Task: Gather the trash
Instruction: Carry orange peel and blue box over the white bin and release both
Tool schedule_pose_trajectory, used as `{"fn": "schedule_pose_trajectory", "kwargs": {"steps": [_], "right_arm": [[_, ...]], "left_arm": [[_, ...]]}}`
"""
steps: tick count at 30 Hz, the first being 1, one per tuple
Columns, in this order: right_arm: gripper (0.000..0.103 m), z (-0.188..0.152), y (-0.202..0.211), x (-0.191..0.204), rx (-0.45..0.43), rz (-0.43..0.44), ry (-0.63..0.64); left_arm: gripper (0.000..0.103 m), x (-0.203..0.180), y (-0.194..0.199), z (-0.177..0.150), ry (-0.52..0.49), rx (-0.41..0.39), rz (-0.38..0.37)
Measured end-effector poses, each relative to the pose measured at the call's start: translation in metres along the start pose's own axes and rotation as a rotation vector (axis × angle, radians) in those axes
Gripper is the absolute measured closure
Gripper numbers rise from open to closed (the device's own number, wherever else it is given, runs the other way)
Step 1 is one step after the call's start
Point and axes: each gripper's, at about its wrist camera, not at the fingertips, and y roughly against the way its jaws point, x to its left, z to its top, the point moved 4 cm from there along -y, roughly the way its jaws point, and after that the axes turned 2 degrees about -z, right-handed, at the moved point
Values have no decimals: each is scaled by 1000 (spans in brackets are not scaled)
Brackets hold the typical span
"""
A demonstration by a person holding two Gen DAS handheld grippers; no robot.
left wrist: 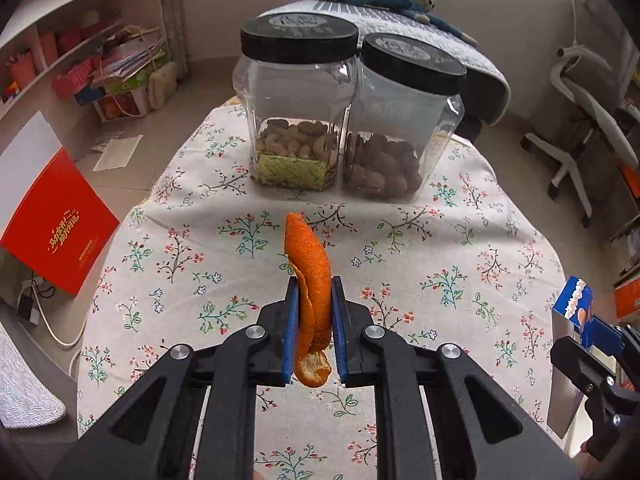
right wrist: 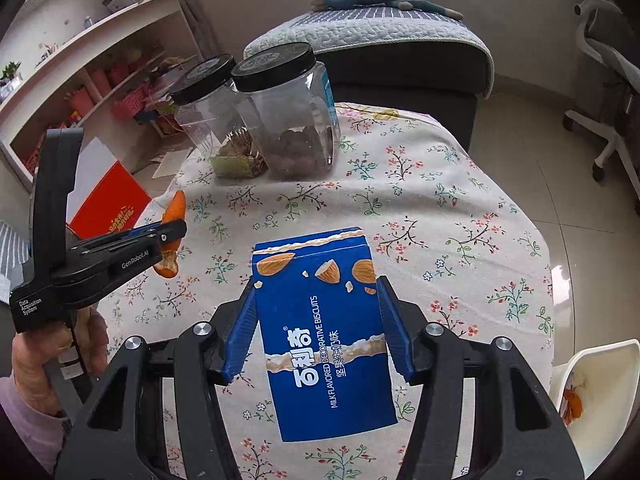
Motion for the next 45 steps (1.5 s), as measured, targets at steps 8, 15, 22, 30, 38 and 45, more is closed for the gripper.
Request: {"fn": "schedule_pose_trajectory", "kwargs": {"steps": [8, 15, 22, 30, 38, 45], "right_arm": [[49, 15, 58, 9, -252, -109, 59], [49, 20, 96, 6, -422, -205, 57], [49, 24, 123, -12, -534, -256, -8], [49, 22, 140, -37, -574, -298, -70], [48, 7, 159, -58, -599, -350, -98], [48, -3, 181, -83, -623, -392, -140]], "left_arm": [[87, -13, 86, 16, -14, -294, 91], [87, -46, 144, 16, -86, -521, 120], [87, -71, 171, 15, -119, -620, 101], [87, -99, 179, 10, -142, -635, 44], [87, -128, 185, 4, -164, -633, -21], [87, -163, 191, -6, -218, -645, -72]]}}
